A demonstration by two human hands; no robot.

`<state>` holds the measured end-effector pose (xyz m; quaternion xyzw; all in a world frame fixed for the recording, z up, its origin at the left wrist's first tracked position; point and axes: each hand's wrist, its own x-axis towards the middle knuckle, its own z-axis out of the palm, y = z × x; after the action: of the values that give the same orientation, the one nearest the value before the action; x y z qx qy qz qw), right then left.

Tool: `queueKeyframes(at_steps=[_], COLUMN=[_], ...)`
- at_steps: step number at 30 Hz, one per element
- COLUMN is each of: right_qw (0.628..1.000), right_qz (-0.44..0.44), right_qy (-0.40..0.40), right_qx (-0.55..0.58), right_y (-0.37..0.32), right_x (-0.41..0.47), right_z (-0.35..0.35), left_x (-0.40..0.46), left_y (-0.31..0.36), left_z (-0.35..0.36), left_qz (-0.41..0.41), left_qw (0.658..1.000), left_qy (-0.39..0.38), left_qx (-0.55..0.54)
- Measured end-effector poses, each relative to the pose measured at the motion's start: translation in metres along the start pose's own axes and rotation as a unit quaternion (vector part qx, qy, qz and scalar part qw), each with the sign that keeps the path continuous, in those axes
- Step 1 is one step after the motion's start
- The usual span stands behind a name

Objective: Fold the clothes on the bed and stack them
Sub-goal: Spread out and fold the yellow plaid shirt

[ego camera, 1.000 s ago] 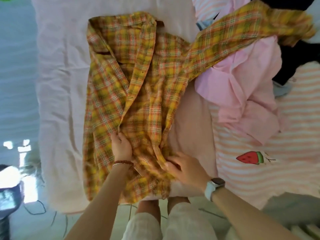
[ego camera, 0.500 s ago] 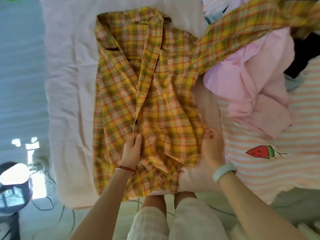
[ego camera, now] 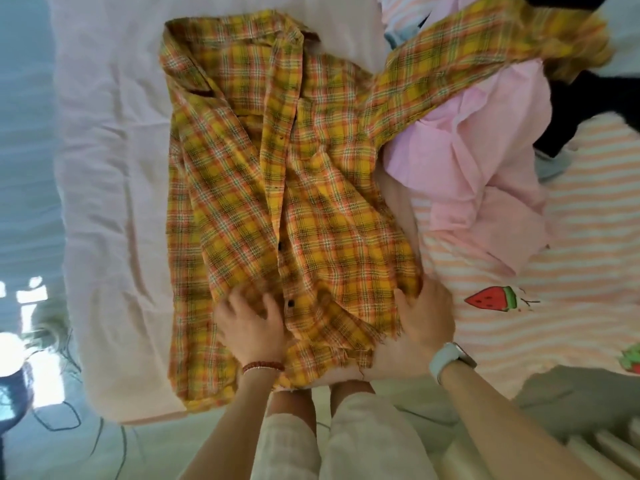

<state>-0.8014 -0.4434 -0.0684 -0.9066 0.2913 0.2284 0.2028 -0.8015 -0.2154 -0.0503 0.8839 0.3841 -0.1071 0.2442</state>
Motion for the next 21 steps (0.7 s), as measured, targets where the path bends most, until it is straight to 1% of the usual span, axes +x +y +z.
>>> queueKeyframes(at_steps=[1, 2, 3, 4, 5, 6, 7, 9, 11, 13, 15, 18, 20, 21], right_qw=[1.0, 1.0, 0.999, 0.998, 0.996, 0.992, 0.987, 0.976, 0.966, 0.956, 0.943, 0.926, 0.916, 0.909], right_qz=[0.011, 0.027, 0.037, 0.049, 0.053, 0.052, 0.03, -0.027, -0.049, -0.052, -0.065, -0.086, -0.075, -0.063], right_qy=[0.002, 0.001, 0.001, 0.002, 0.015, 0.023, 0.04, 0.077, 0.071, 0.046, 0.033, 0.065, 0.085, 0.091], right_qx=[-0.012, -0.013, 0.0, 0.031, 0.074, 0.116, 0.152, 0.203, 0.245, 0.286, 0.324, 0.361, 0.384, 0.403], right_y=[0.0, -0.003, -0.008, -0.015, -0.021, -0.03, -0.038, -0.055, -0.07, -0.079, -0.093, -0.117, -0.131, -0.135], right_x=[0.002, 0.004, 0.007, 0.008, 0.009, 0.007, 0.004, -0.012, -0.03, -0.046, -0.06, -0.081, -0.093, -0.098], right_z=[0.007, 0.011, 0.013, 0.012, 0.013, 0.01, 0.008, -0.001, -0.005, -0.005, -0.006, -0.012, -0.015, -0.015], left_x=[0.008, 0.016, 0.024, 0.031, 0.037, 0.039, 0.04, 0.041, 0.049, 0.062, 0.08, 0.107, 0.121, 0.126], left_y=[-0.01, -0.016, -0.024, -0.029, -0.03, -0.027, -0.022, -0.016, -0.023, -0.041, -0.062, -0.084, -0.093, -0.097], left_z=[-0.003, -0.007, -0.009, -0.01, -0.01, -0.013, -0.017, -0.035, -0.062, -0.095, -0.129, -0.176, -0.198, -0.205], left_qz=[-0.07, -0.138, -0.183, -0.192, -0.17, -0.137, -0.103, -0.059, -0.026, -0.003, 0.013, 0.026, 0.03, 0.025], left_qw=[0.997, 0.99, 0.981, 0.976, 0.976, 0.978, 0.982, 0.986, 0.989, 0.994, 0.997, 0.996, 0.994, 0.994], left_qy=[0.01, -0.017, -0.058, -0.102, -0.131, -0.145, -0.134, -0.085, -0.026, 0.015, 0.032, 0.079, 0.104, 0.103], left_qx=[0.016, 0.019, 0.012, -0.006, -0.037, -0.066, -0.089, -0.129, -0.141, -0.108, -0.066, -0.01, 0.002, 0.013])
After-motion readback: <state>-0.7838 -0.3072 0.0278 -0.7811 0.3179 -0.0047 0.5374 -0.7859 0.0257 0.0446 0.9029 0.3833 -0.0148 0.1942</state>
